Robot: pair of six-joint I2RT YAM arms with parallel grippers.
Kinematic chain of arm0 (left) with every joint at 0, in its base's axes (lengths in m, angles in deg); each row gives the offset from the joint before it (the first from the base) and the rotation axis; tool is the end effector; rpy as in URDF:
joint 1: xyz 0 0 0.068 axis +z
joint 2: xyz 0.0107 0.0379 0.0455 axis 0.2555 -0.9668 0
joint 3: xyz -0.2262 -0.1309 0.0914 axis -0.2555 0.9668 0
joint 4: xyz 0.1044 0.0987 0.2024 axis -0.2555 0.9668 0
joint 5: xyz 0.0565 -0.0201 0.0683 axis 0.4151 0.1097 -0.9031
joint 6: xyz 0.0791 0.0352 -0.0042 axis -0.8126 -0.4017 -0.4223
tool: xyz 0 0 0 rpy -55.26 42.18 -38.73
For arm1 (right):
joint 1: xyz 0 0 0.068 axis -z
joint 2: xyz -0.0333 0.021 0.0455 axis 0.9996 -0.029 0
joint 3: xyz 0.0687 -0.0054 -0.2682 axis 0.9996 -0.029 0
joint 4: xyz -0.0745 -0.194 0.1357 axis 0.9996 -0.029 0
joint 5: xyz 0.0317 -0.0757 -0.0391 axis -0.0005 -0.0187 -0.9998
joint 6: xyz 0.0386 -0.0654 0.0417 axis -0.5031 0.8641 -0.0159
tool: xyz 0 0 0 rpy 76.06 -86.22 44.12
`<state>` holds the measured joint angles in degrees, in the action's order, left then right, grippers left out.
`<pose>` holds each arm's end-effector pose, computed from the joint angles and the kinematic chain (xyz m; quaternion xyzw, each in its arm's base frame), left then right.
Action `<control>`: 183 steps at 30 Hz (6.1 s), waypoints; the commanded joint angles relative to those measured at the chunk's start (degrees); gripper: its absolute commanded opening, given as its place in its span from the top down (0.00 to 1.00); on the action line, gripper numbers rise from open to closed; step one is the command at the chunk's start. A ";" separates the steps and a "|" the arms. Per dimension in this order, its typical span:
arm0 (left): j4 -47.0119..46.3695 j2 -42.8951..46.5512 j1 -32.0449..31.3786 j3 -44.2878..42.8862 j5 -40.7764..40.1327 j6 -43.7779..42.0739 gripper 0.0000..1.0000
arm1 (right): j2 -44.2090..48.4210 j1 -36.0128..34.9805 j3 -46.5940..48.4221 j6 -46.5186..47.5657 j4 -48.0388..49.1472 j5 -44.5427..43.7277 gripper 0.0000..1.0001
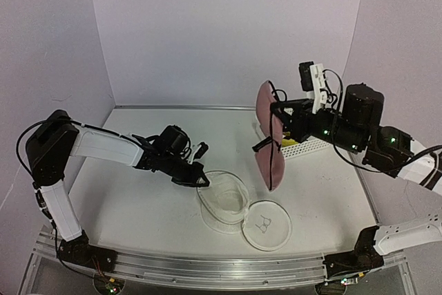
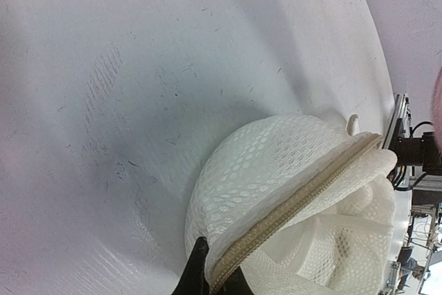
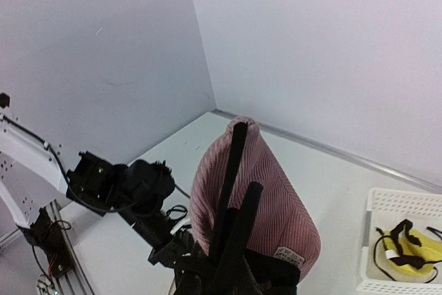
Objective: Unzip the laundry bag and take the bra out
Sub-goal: Pick up the bra from the laundry bag, then place the bra in the bin, then pick up the laundry bag from the center of the board.
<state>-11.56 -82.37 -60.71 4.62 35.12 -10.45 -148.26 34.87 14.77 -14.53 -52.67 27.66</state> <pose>0.2401 -0.2939 0.1501 0.2242 0.8932 -0.3600 0.1497 0.1619 0.2091 0.3733 -0.2463 0.7086 0.3312 0.5723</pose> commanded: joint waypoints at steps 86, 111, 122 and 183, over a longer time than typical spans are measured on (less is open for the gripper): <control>0.87 -2.75 0.38 -2.37 -2.76 -1.97 1.00 | -48.16 41.62 30.72 14.20 -13.85 18.02 1.00; 0.65 0.66 0.38 -0.25 -3.13 -0.93 1.00 | -55.36 38.71 36.26 12.58 -19.48 14.33 0.53; 0.44 1.41 0.38 -0.12 -3.29 -1.26 1.00 | -43.85 38.73 29.02 9.11 -19.88 17.27 0.42; 7.65 20.85 0.38 3.07 1.70 -11.68 1.00 | -22.93 16.82 -19.16 -13.34 8.80 29.78 0.28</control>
<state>-4.55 -64.36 -60.71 7.02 34.42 -19.61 -167.82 51.69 -7.30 -31.60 -46.13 60.69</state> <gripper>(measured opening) 0.014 0.716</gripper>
